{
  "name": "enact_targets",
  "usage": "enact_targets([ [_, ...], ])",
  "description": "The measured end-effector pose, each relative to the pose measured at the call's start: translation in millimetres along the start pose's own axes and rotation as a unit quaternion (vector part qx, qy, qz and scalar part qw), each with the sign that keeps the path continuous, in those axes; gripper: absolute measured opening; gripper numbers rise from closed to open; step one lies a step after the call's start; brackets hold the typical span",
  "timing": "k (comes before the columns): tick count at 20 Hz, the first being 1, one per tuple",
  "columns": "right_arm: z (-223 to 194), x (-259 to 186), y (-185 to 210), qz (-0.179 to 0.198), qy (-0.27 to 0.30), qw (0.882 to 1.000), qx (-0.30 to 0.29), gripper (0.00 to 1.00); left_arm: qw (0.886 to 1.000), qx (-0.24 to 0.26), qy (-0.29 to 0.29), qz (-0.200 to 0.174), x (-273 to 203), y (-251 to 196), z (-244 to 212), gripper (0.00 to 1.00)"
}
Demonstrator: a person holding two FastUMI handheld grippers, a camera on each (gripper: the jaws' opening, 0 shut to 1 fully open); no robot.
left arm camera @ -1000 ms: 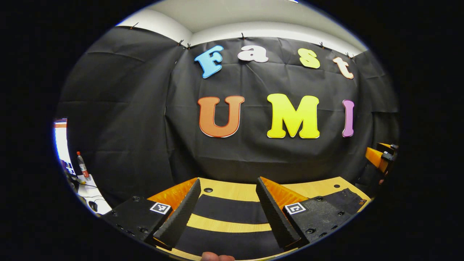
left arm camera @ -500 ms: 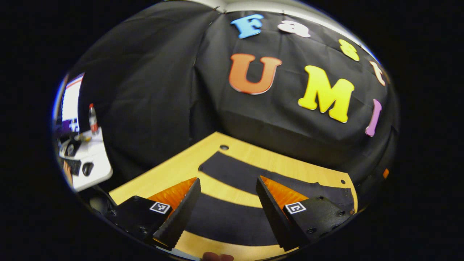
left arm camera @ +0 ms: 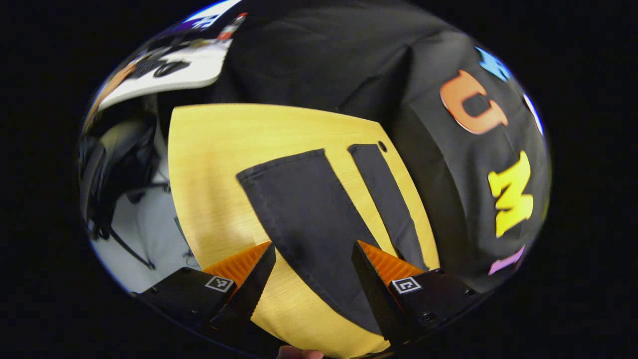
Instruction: Grasp the waist and the cuffs of the jeans and fold them to make the two legs overlap; first hold the waist and fold one-third of the jeans toward the cuffs, then hold the cuffs and fold the remaining one-third in the same direction to finish folding.
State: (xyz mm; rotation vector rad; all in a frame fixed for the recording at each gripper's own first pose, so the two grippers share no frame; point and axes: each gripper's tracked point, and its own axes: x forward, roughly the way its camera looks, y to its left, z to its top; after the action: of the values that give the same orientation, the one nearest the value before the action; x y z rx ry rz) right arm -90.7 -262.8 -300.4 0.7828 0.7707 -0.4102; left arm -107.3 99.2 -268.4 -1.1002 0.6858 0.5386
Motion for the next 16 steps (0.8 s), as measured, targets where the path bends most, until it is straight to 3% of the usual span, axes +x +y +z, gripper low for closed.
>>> enact_targets([
  [3,-14.1,17.9,-3.5,0.001,0.034,0.998,0.060,0.98,0.997,-0.079,0.004,0.008,2.1,3.0,6.2,0.99],
  [6,-22.8,28.4,-11.5,-0.008,0.057,0.993,0.100,0.98,0.994,-0.109,0.002,0.029,7.3,9.7,18.6,0.99],
  [12,-20.7,58.0,-18.8,-0.009,0.088,0.977,0.193,0.98,0.993,-0.112,-0.002,0.034,23.1,10.4,33.3,0.99],
  [13,-17.1,64.4,-21.8,-0.012,0.085,0.974,0.208,0.92,0.994,-0.108,-0.001,0.034,25.0,11.2,35.7,0.99],
  [16,-1.5,77.6,-24.2,-0.009,0.078,0.969,0.233,0.92,0.994,-0.103,-0.005,0.034,30.2,8.9,43.1,1.00],
])
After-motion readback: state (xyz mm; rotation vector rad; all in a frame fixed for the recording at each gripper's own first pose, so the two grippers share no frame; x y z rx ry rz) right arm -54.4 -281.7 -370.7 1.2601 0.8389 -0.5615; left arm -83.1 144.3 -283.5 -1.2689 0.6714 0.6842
